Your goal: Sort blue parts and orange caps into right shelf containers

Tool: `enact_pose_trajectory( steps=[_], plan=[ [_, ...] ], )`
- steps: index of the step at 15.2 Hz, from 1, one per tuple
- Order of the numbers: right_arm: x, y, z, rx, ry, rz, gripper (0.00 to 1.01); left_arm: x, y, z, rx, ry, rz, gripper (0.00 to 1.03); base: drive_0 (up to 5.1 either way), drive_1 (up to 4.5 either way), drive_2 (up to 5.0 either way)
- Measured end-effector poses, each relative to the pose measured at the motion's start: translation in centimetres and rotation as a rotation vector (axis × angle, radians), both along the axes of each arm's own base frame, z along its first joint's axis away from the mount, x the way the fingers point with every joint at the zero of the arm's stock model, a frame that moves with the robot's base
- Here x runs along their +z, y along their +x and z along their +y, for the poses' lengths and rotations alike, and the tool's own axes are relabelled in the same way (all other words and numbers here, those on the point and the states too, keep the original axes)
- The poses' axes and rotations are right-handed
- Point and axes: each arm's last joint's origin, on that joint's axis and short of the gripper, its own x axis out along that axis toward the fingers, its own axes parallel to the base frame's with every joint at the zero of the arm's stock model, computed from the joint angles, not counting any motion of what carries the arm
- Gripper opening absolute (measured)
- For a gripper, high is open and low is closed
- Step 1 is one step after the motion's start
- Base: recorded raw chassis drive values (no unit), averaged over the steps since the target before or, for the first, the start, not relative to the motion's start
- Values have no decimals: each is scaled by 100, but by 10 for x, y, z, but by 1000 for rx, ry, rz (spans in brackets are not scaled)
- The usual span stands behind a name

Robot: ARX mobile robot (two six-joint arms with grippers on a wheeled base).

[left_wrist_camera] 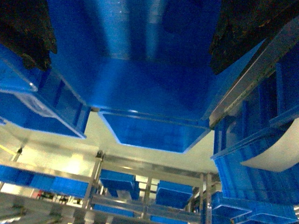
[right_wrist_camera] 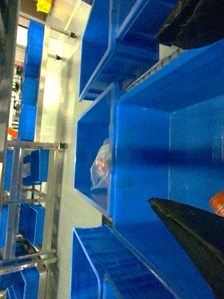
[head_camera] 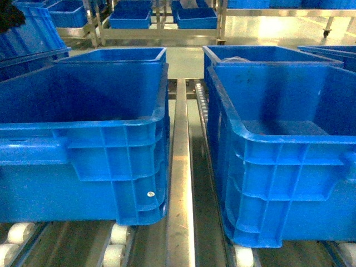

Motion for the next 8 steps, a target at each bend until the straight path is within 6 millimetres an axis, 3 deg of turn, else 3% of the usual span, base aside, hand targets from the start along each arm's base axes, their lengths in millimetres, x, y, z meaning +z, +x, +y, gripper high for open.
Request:
enact_pose_trajectory(
  steps=[1,2,3,5,6,7,8],
  plan=[
    [3,0,0,2,-4,-14,98,6,0,0,-1,-8,-30,98,0,0,0],
    [-1,-4,-2,54,12,22,88,5,0,0,-1,3,-6,96,0,0,0],
    [-10,-16,-3,86,28,39,77,-3,-6,0,-4,50,22,85,0,0,0],
    [-20,-46,-10,87,45,31,51,-20,-37,10,-14,119,33,60,0,0,0],
    [-31,-74,-20,103,48,37,20,-31,-65,14,3,136,28,29,0,0,0],
    [-40,-101,-23,90,54,39,1,-44,-92,14,-3,136,33,2,0,0,0],
    [-48,-122,-23,90,54,46,1,-53,-113,14,-3,137,41,2,0,0,0]
  ],
)
